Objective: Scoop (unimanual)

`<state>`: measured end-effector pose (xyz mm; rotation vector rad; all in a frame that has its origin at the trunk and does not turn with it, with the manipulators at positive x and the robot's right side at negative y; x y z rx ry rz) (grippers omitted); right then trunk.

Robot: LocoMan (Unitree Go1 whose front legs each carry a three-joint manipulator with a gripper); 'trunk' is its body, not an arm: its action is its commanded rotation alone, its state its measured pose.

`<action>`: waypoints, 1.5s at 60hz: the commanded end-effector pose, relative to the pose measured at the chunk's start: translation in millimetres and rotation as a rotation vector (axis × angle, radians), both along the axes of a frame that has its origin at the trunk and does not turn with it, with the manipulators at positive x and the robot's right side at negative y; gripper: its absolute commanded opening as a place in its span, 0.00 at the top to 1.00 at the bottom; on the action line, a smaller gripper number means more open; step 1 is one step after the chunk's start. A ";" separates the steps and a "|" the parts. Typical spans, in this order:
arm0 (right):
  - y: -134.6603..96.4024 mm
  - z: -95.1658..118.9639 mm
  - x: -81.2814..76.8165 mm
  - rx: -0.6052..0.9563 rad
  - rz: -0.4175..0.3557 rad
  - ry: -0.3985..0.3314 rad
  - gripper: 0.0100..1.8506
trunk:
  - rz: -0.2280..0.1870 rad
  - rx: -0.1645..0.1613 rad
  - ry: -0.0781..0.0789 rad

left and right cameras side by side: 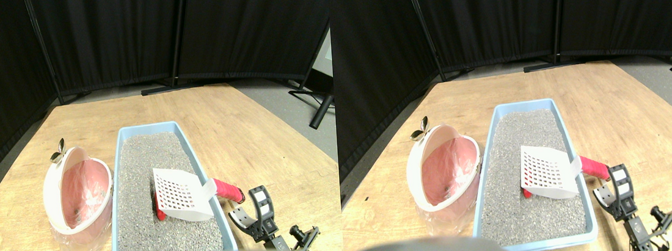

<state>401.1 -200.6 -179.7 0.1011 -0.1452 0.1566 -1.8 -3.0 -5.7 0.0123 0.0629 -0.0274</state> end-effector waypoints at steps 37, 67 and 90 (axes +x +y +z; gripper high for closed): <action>6.3 -16.2 24.2 0.115 -0.056 0.133 0.55 | 0.016 -0.018 0.009; 2.4 -14.0 43.1 0.135 -0.058 0.209 0.52 | 0.005 -0.015 0.011; 3.2 -19.4 62.0 0.165 -0.079 0.281 0.49 | 0.007 -0.013 0.016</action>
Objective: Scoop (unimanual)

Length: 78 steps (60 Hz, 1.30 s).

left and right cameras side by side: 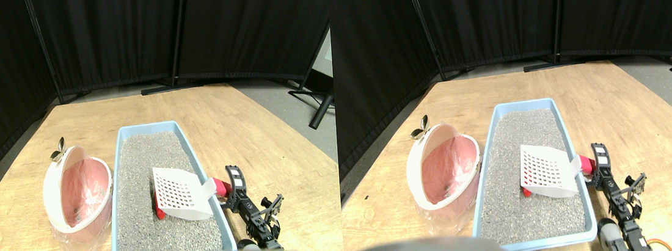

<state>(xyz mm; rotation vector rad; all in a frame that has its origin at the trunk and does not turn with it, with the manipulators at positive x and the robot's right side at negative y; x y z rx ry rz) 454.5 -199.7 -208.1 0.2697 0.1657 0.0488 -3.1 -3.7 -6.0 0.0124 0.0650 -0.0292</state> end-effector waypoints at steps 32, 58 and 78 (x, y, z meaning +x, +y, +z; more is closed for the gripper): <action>1.3 5.7 24.5 0.036 -0.018 -0.005 0.47 | 0.008 -0.017 0.021; -5.6 7.0 22.1 0.007 0.090 -0.126 0.98 | 0.016 -0.021 0.027; -13.5 13.5 19.6 -0.016 0.139 -0.175 0.98 | 0.035 -0.033 0.028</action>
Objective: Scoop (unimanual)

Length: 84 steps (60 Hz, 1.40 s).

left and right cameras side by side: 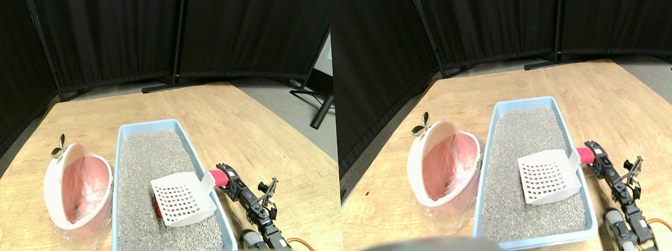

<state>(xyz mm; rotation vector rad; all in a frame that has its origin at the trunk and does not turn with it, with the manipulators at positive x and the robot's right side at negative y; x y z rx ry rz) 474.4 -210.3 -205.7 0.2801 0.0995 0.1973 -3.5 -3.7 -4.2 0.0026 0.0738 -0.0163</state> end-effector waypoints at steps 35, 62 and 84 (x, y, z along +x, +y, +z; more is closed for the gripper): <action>5.8 98.0 -7.3 -0.288 0.089 -0.431 0.98 | 0.088 -0.058 0.023; 4.8 123.5 4.1 -0.539 0.106 -0.422 0.98 | 0.125 -0.087 0.024; 9.6 136.0 17.8 -0.759 0.147 -0.436 0.98 | 0.133 -0.099 0.030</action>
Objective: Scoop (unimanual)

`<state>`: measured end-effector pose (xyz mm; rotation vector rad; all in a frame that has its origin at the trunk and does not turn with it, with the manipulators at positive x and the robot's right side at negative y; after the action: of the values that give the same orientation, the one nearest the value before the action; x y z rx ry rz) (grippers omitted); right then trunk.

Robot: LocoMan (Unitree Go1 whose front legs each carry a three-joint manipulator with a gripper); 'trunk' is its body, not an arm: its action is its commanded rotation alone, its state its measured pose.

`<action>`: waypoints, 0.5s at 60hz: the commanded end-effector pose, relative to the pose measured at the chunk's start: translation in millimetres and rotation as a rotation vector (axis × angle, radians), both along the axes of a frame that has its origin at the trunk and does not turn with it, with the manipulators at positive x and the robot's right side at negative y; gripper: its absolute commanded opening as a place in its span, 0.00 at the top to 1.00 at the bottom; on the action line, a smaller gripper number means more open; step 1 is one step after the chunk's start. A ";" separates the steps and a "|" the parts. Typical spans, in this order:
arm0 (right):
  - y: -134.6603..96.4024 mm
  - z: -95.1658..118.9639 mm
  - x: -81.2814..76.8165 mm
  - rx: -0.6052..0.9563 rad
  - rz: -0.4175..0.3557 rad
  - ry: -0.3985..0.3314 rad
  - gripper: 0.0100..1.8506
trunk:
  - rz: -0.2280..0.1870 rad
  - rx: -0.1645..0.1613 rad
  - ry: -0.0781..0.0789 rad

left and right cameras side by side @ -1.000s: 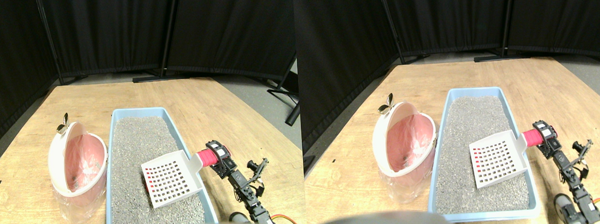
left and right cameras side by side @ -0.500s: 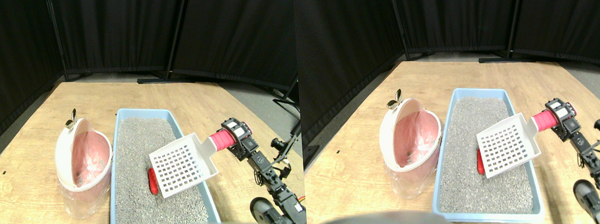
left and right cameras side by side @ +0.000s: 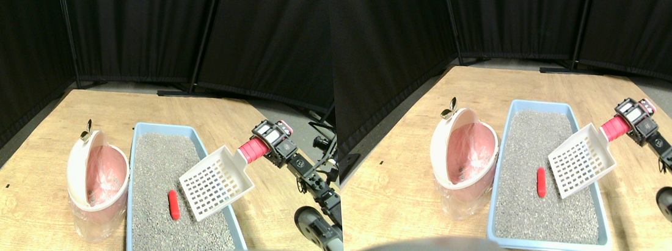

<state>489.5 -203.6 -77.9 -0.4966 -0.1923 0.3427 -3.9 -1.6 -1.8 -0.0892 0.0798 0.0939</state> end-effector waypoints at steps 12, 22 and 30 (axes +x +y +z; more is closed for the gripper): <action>12.7 8.4 3.4 -0.098 0.013 -0.052 0.98 | 0.022 -0.016 0.028; 20.3 4.0 7.0 -0.129 0.071 -0.064 0.98 | 0.022 -0.016 0.034; 25.9 2.1 7.6 -0.179 0.089 -0.067 0.98 | 0.024 -0.018 0.037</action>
<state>497.9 -184.0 -84.2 -0.6482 -0.1867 0.4173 -3.6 -3.4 -3.3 -0.0882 0.0952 0.1003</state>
